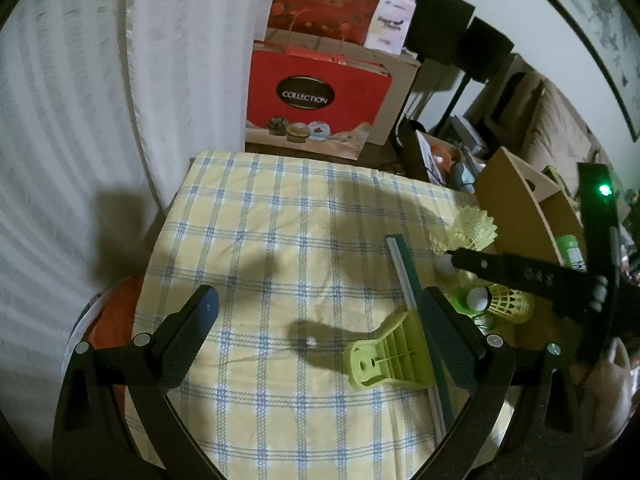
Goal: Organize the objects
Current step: 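Move the right gripper to a yellow shuttlecock on the table and grasp it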
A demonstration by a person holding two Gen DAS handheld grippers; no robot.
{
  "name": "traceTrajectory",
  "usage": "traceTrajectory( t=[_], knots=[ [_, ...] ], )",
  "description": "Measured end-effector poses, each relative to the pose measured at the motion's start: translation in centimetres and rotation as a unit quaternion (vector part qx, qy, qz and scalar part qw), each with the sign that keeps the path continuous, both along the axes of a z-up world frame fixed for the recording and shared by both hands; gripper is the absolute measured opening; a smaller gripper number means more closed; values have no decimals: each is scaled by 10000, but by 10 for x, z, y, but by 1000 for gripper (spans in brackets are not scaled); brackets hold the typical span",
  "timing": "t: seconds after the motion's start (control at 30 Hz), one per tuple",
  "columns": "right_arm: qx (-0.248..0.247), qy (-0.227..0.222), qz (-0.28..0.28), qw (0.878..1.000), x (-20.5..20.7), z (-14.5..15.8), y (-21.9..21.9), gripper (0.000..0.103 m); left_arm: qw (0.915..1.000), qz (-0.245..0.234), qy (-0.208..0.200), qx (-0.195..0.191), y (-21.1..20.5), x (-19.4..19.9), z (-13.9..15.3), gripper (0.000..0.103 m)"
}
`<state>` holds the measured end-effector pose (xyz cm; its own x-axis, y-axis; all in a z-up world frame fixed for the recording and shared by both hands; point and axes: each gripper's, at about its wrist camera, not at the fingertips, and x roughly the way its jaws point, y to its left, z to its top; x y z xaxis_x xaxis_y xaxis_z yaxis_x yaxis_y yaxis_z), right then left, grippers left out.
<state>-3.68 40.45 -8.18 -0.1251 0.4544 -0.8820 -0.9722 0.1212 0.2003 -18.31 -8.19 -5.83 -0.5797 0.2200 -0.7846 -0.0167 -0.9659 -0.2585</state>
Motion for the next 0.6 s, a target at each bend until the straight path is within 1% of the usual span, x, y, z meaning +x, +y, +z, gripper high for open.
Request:
traceTrajectory(
  t=[0.03,0.1,0.13,0.2,0.3,0.47,0.53,0.57,0.6],
  knots=[
    [-14,84,-106,9999,3,-3,3,51,10000,-2,-2,7,0,0,0,100],
    [-26,115,-217,9997,4,-7,8,50,10000,-2,-8,22,0,0,-1,100],
    [-24,47,-270,9996,5,-9,11,49,10000,-4,-12,27,0,1,-1,100],
    [-16,-107,-350,9993,4,-14,17,44,10000,-12,-21,35,0,2,-2,100],
    [13,-309,-352,9989,2,-20,24,40,10000,-34,-22,42,1,3,-2,100],
    [-27,-387,-323,9987,2,-25,27,37,10000,-89,-11,26,2,4,-2,100],
    [-31,-448,-235,9987,0,-25,29,32,9999,-115,-19,35,3,4,-2,100],
    [-29,-446,-172,9989,-1,-25,30,25,9999,-128,-21,32,4,4,-3,100],
    [-40,-456,-118,9989,-2,-26,31,25,9999,-144,-23,27,5,4,-3,100]
  ],
)
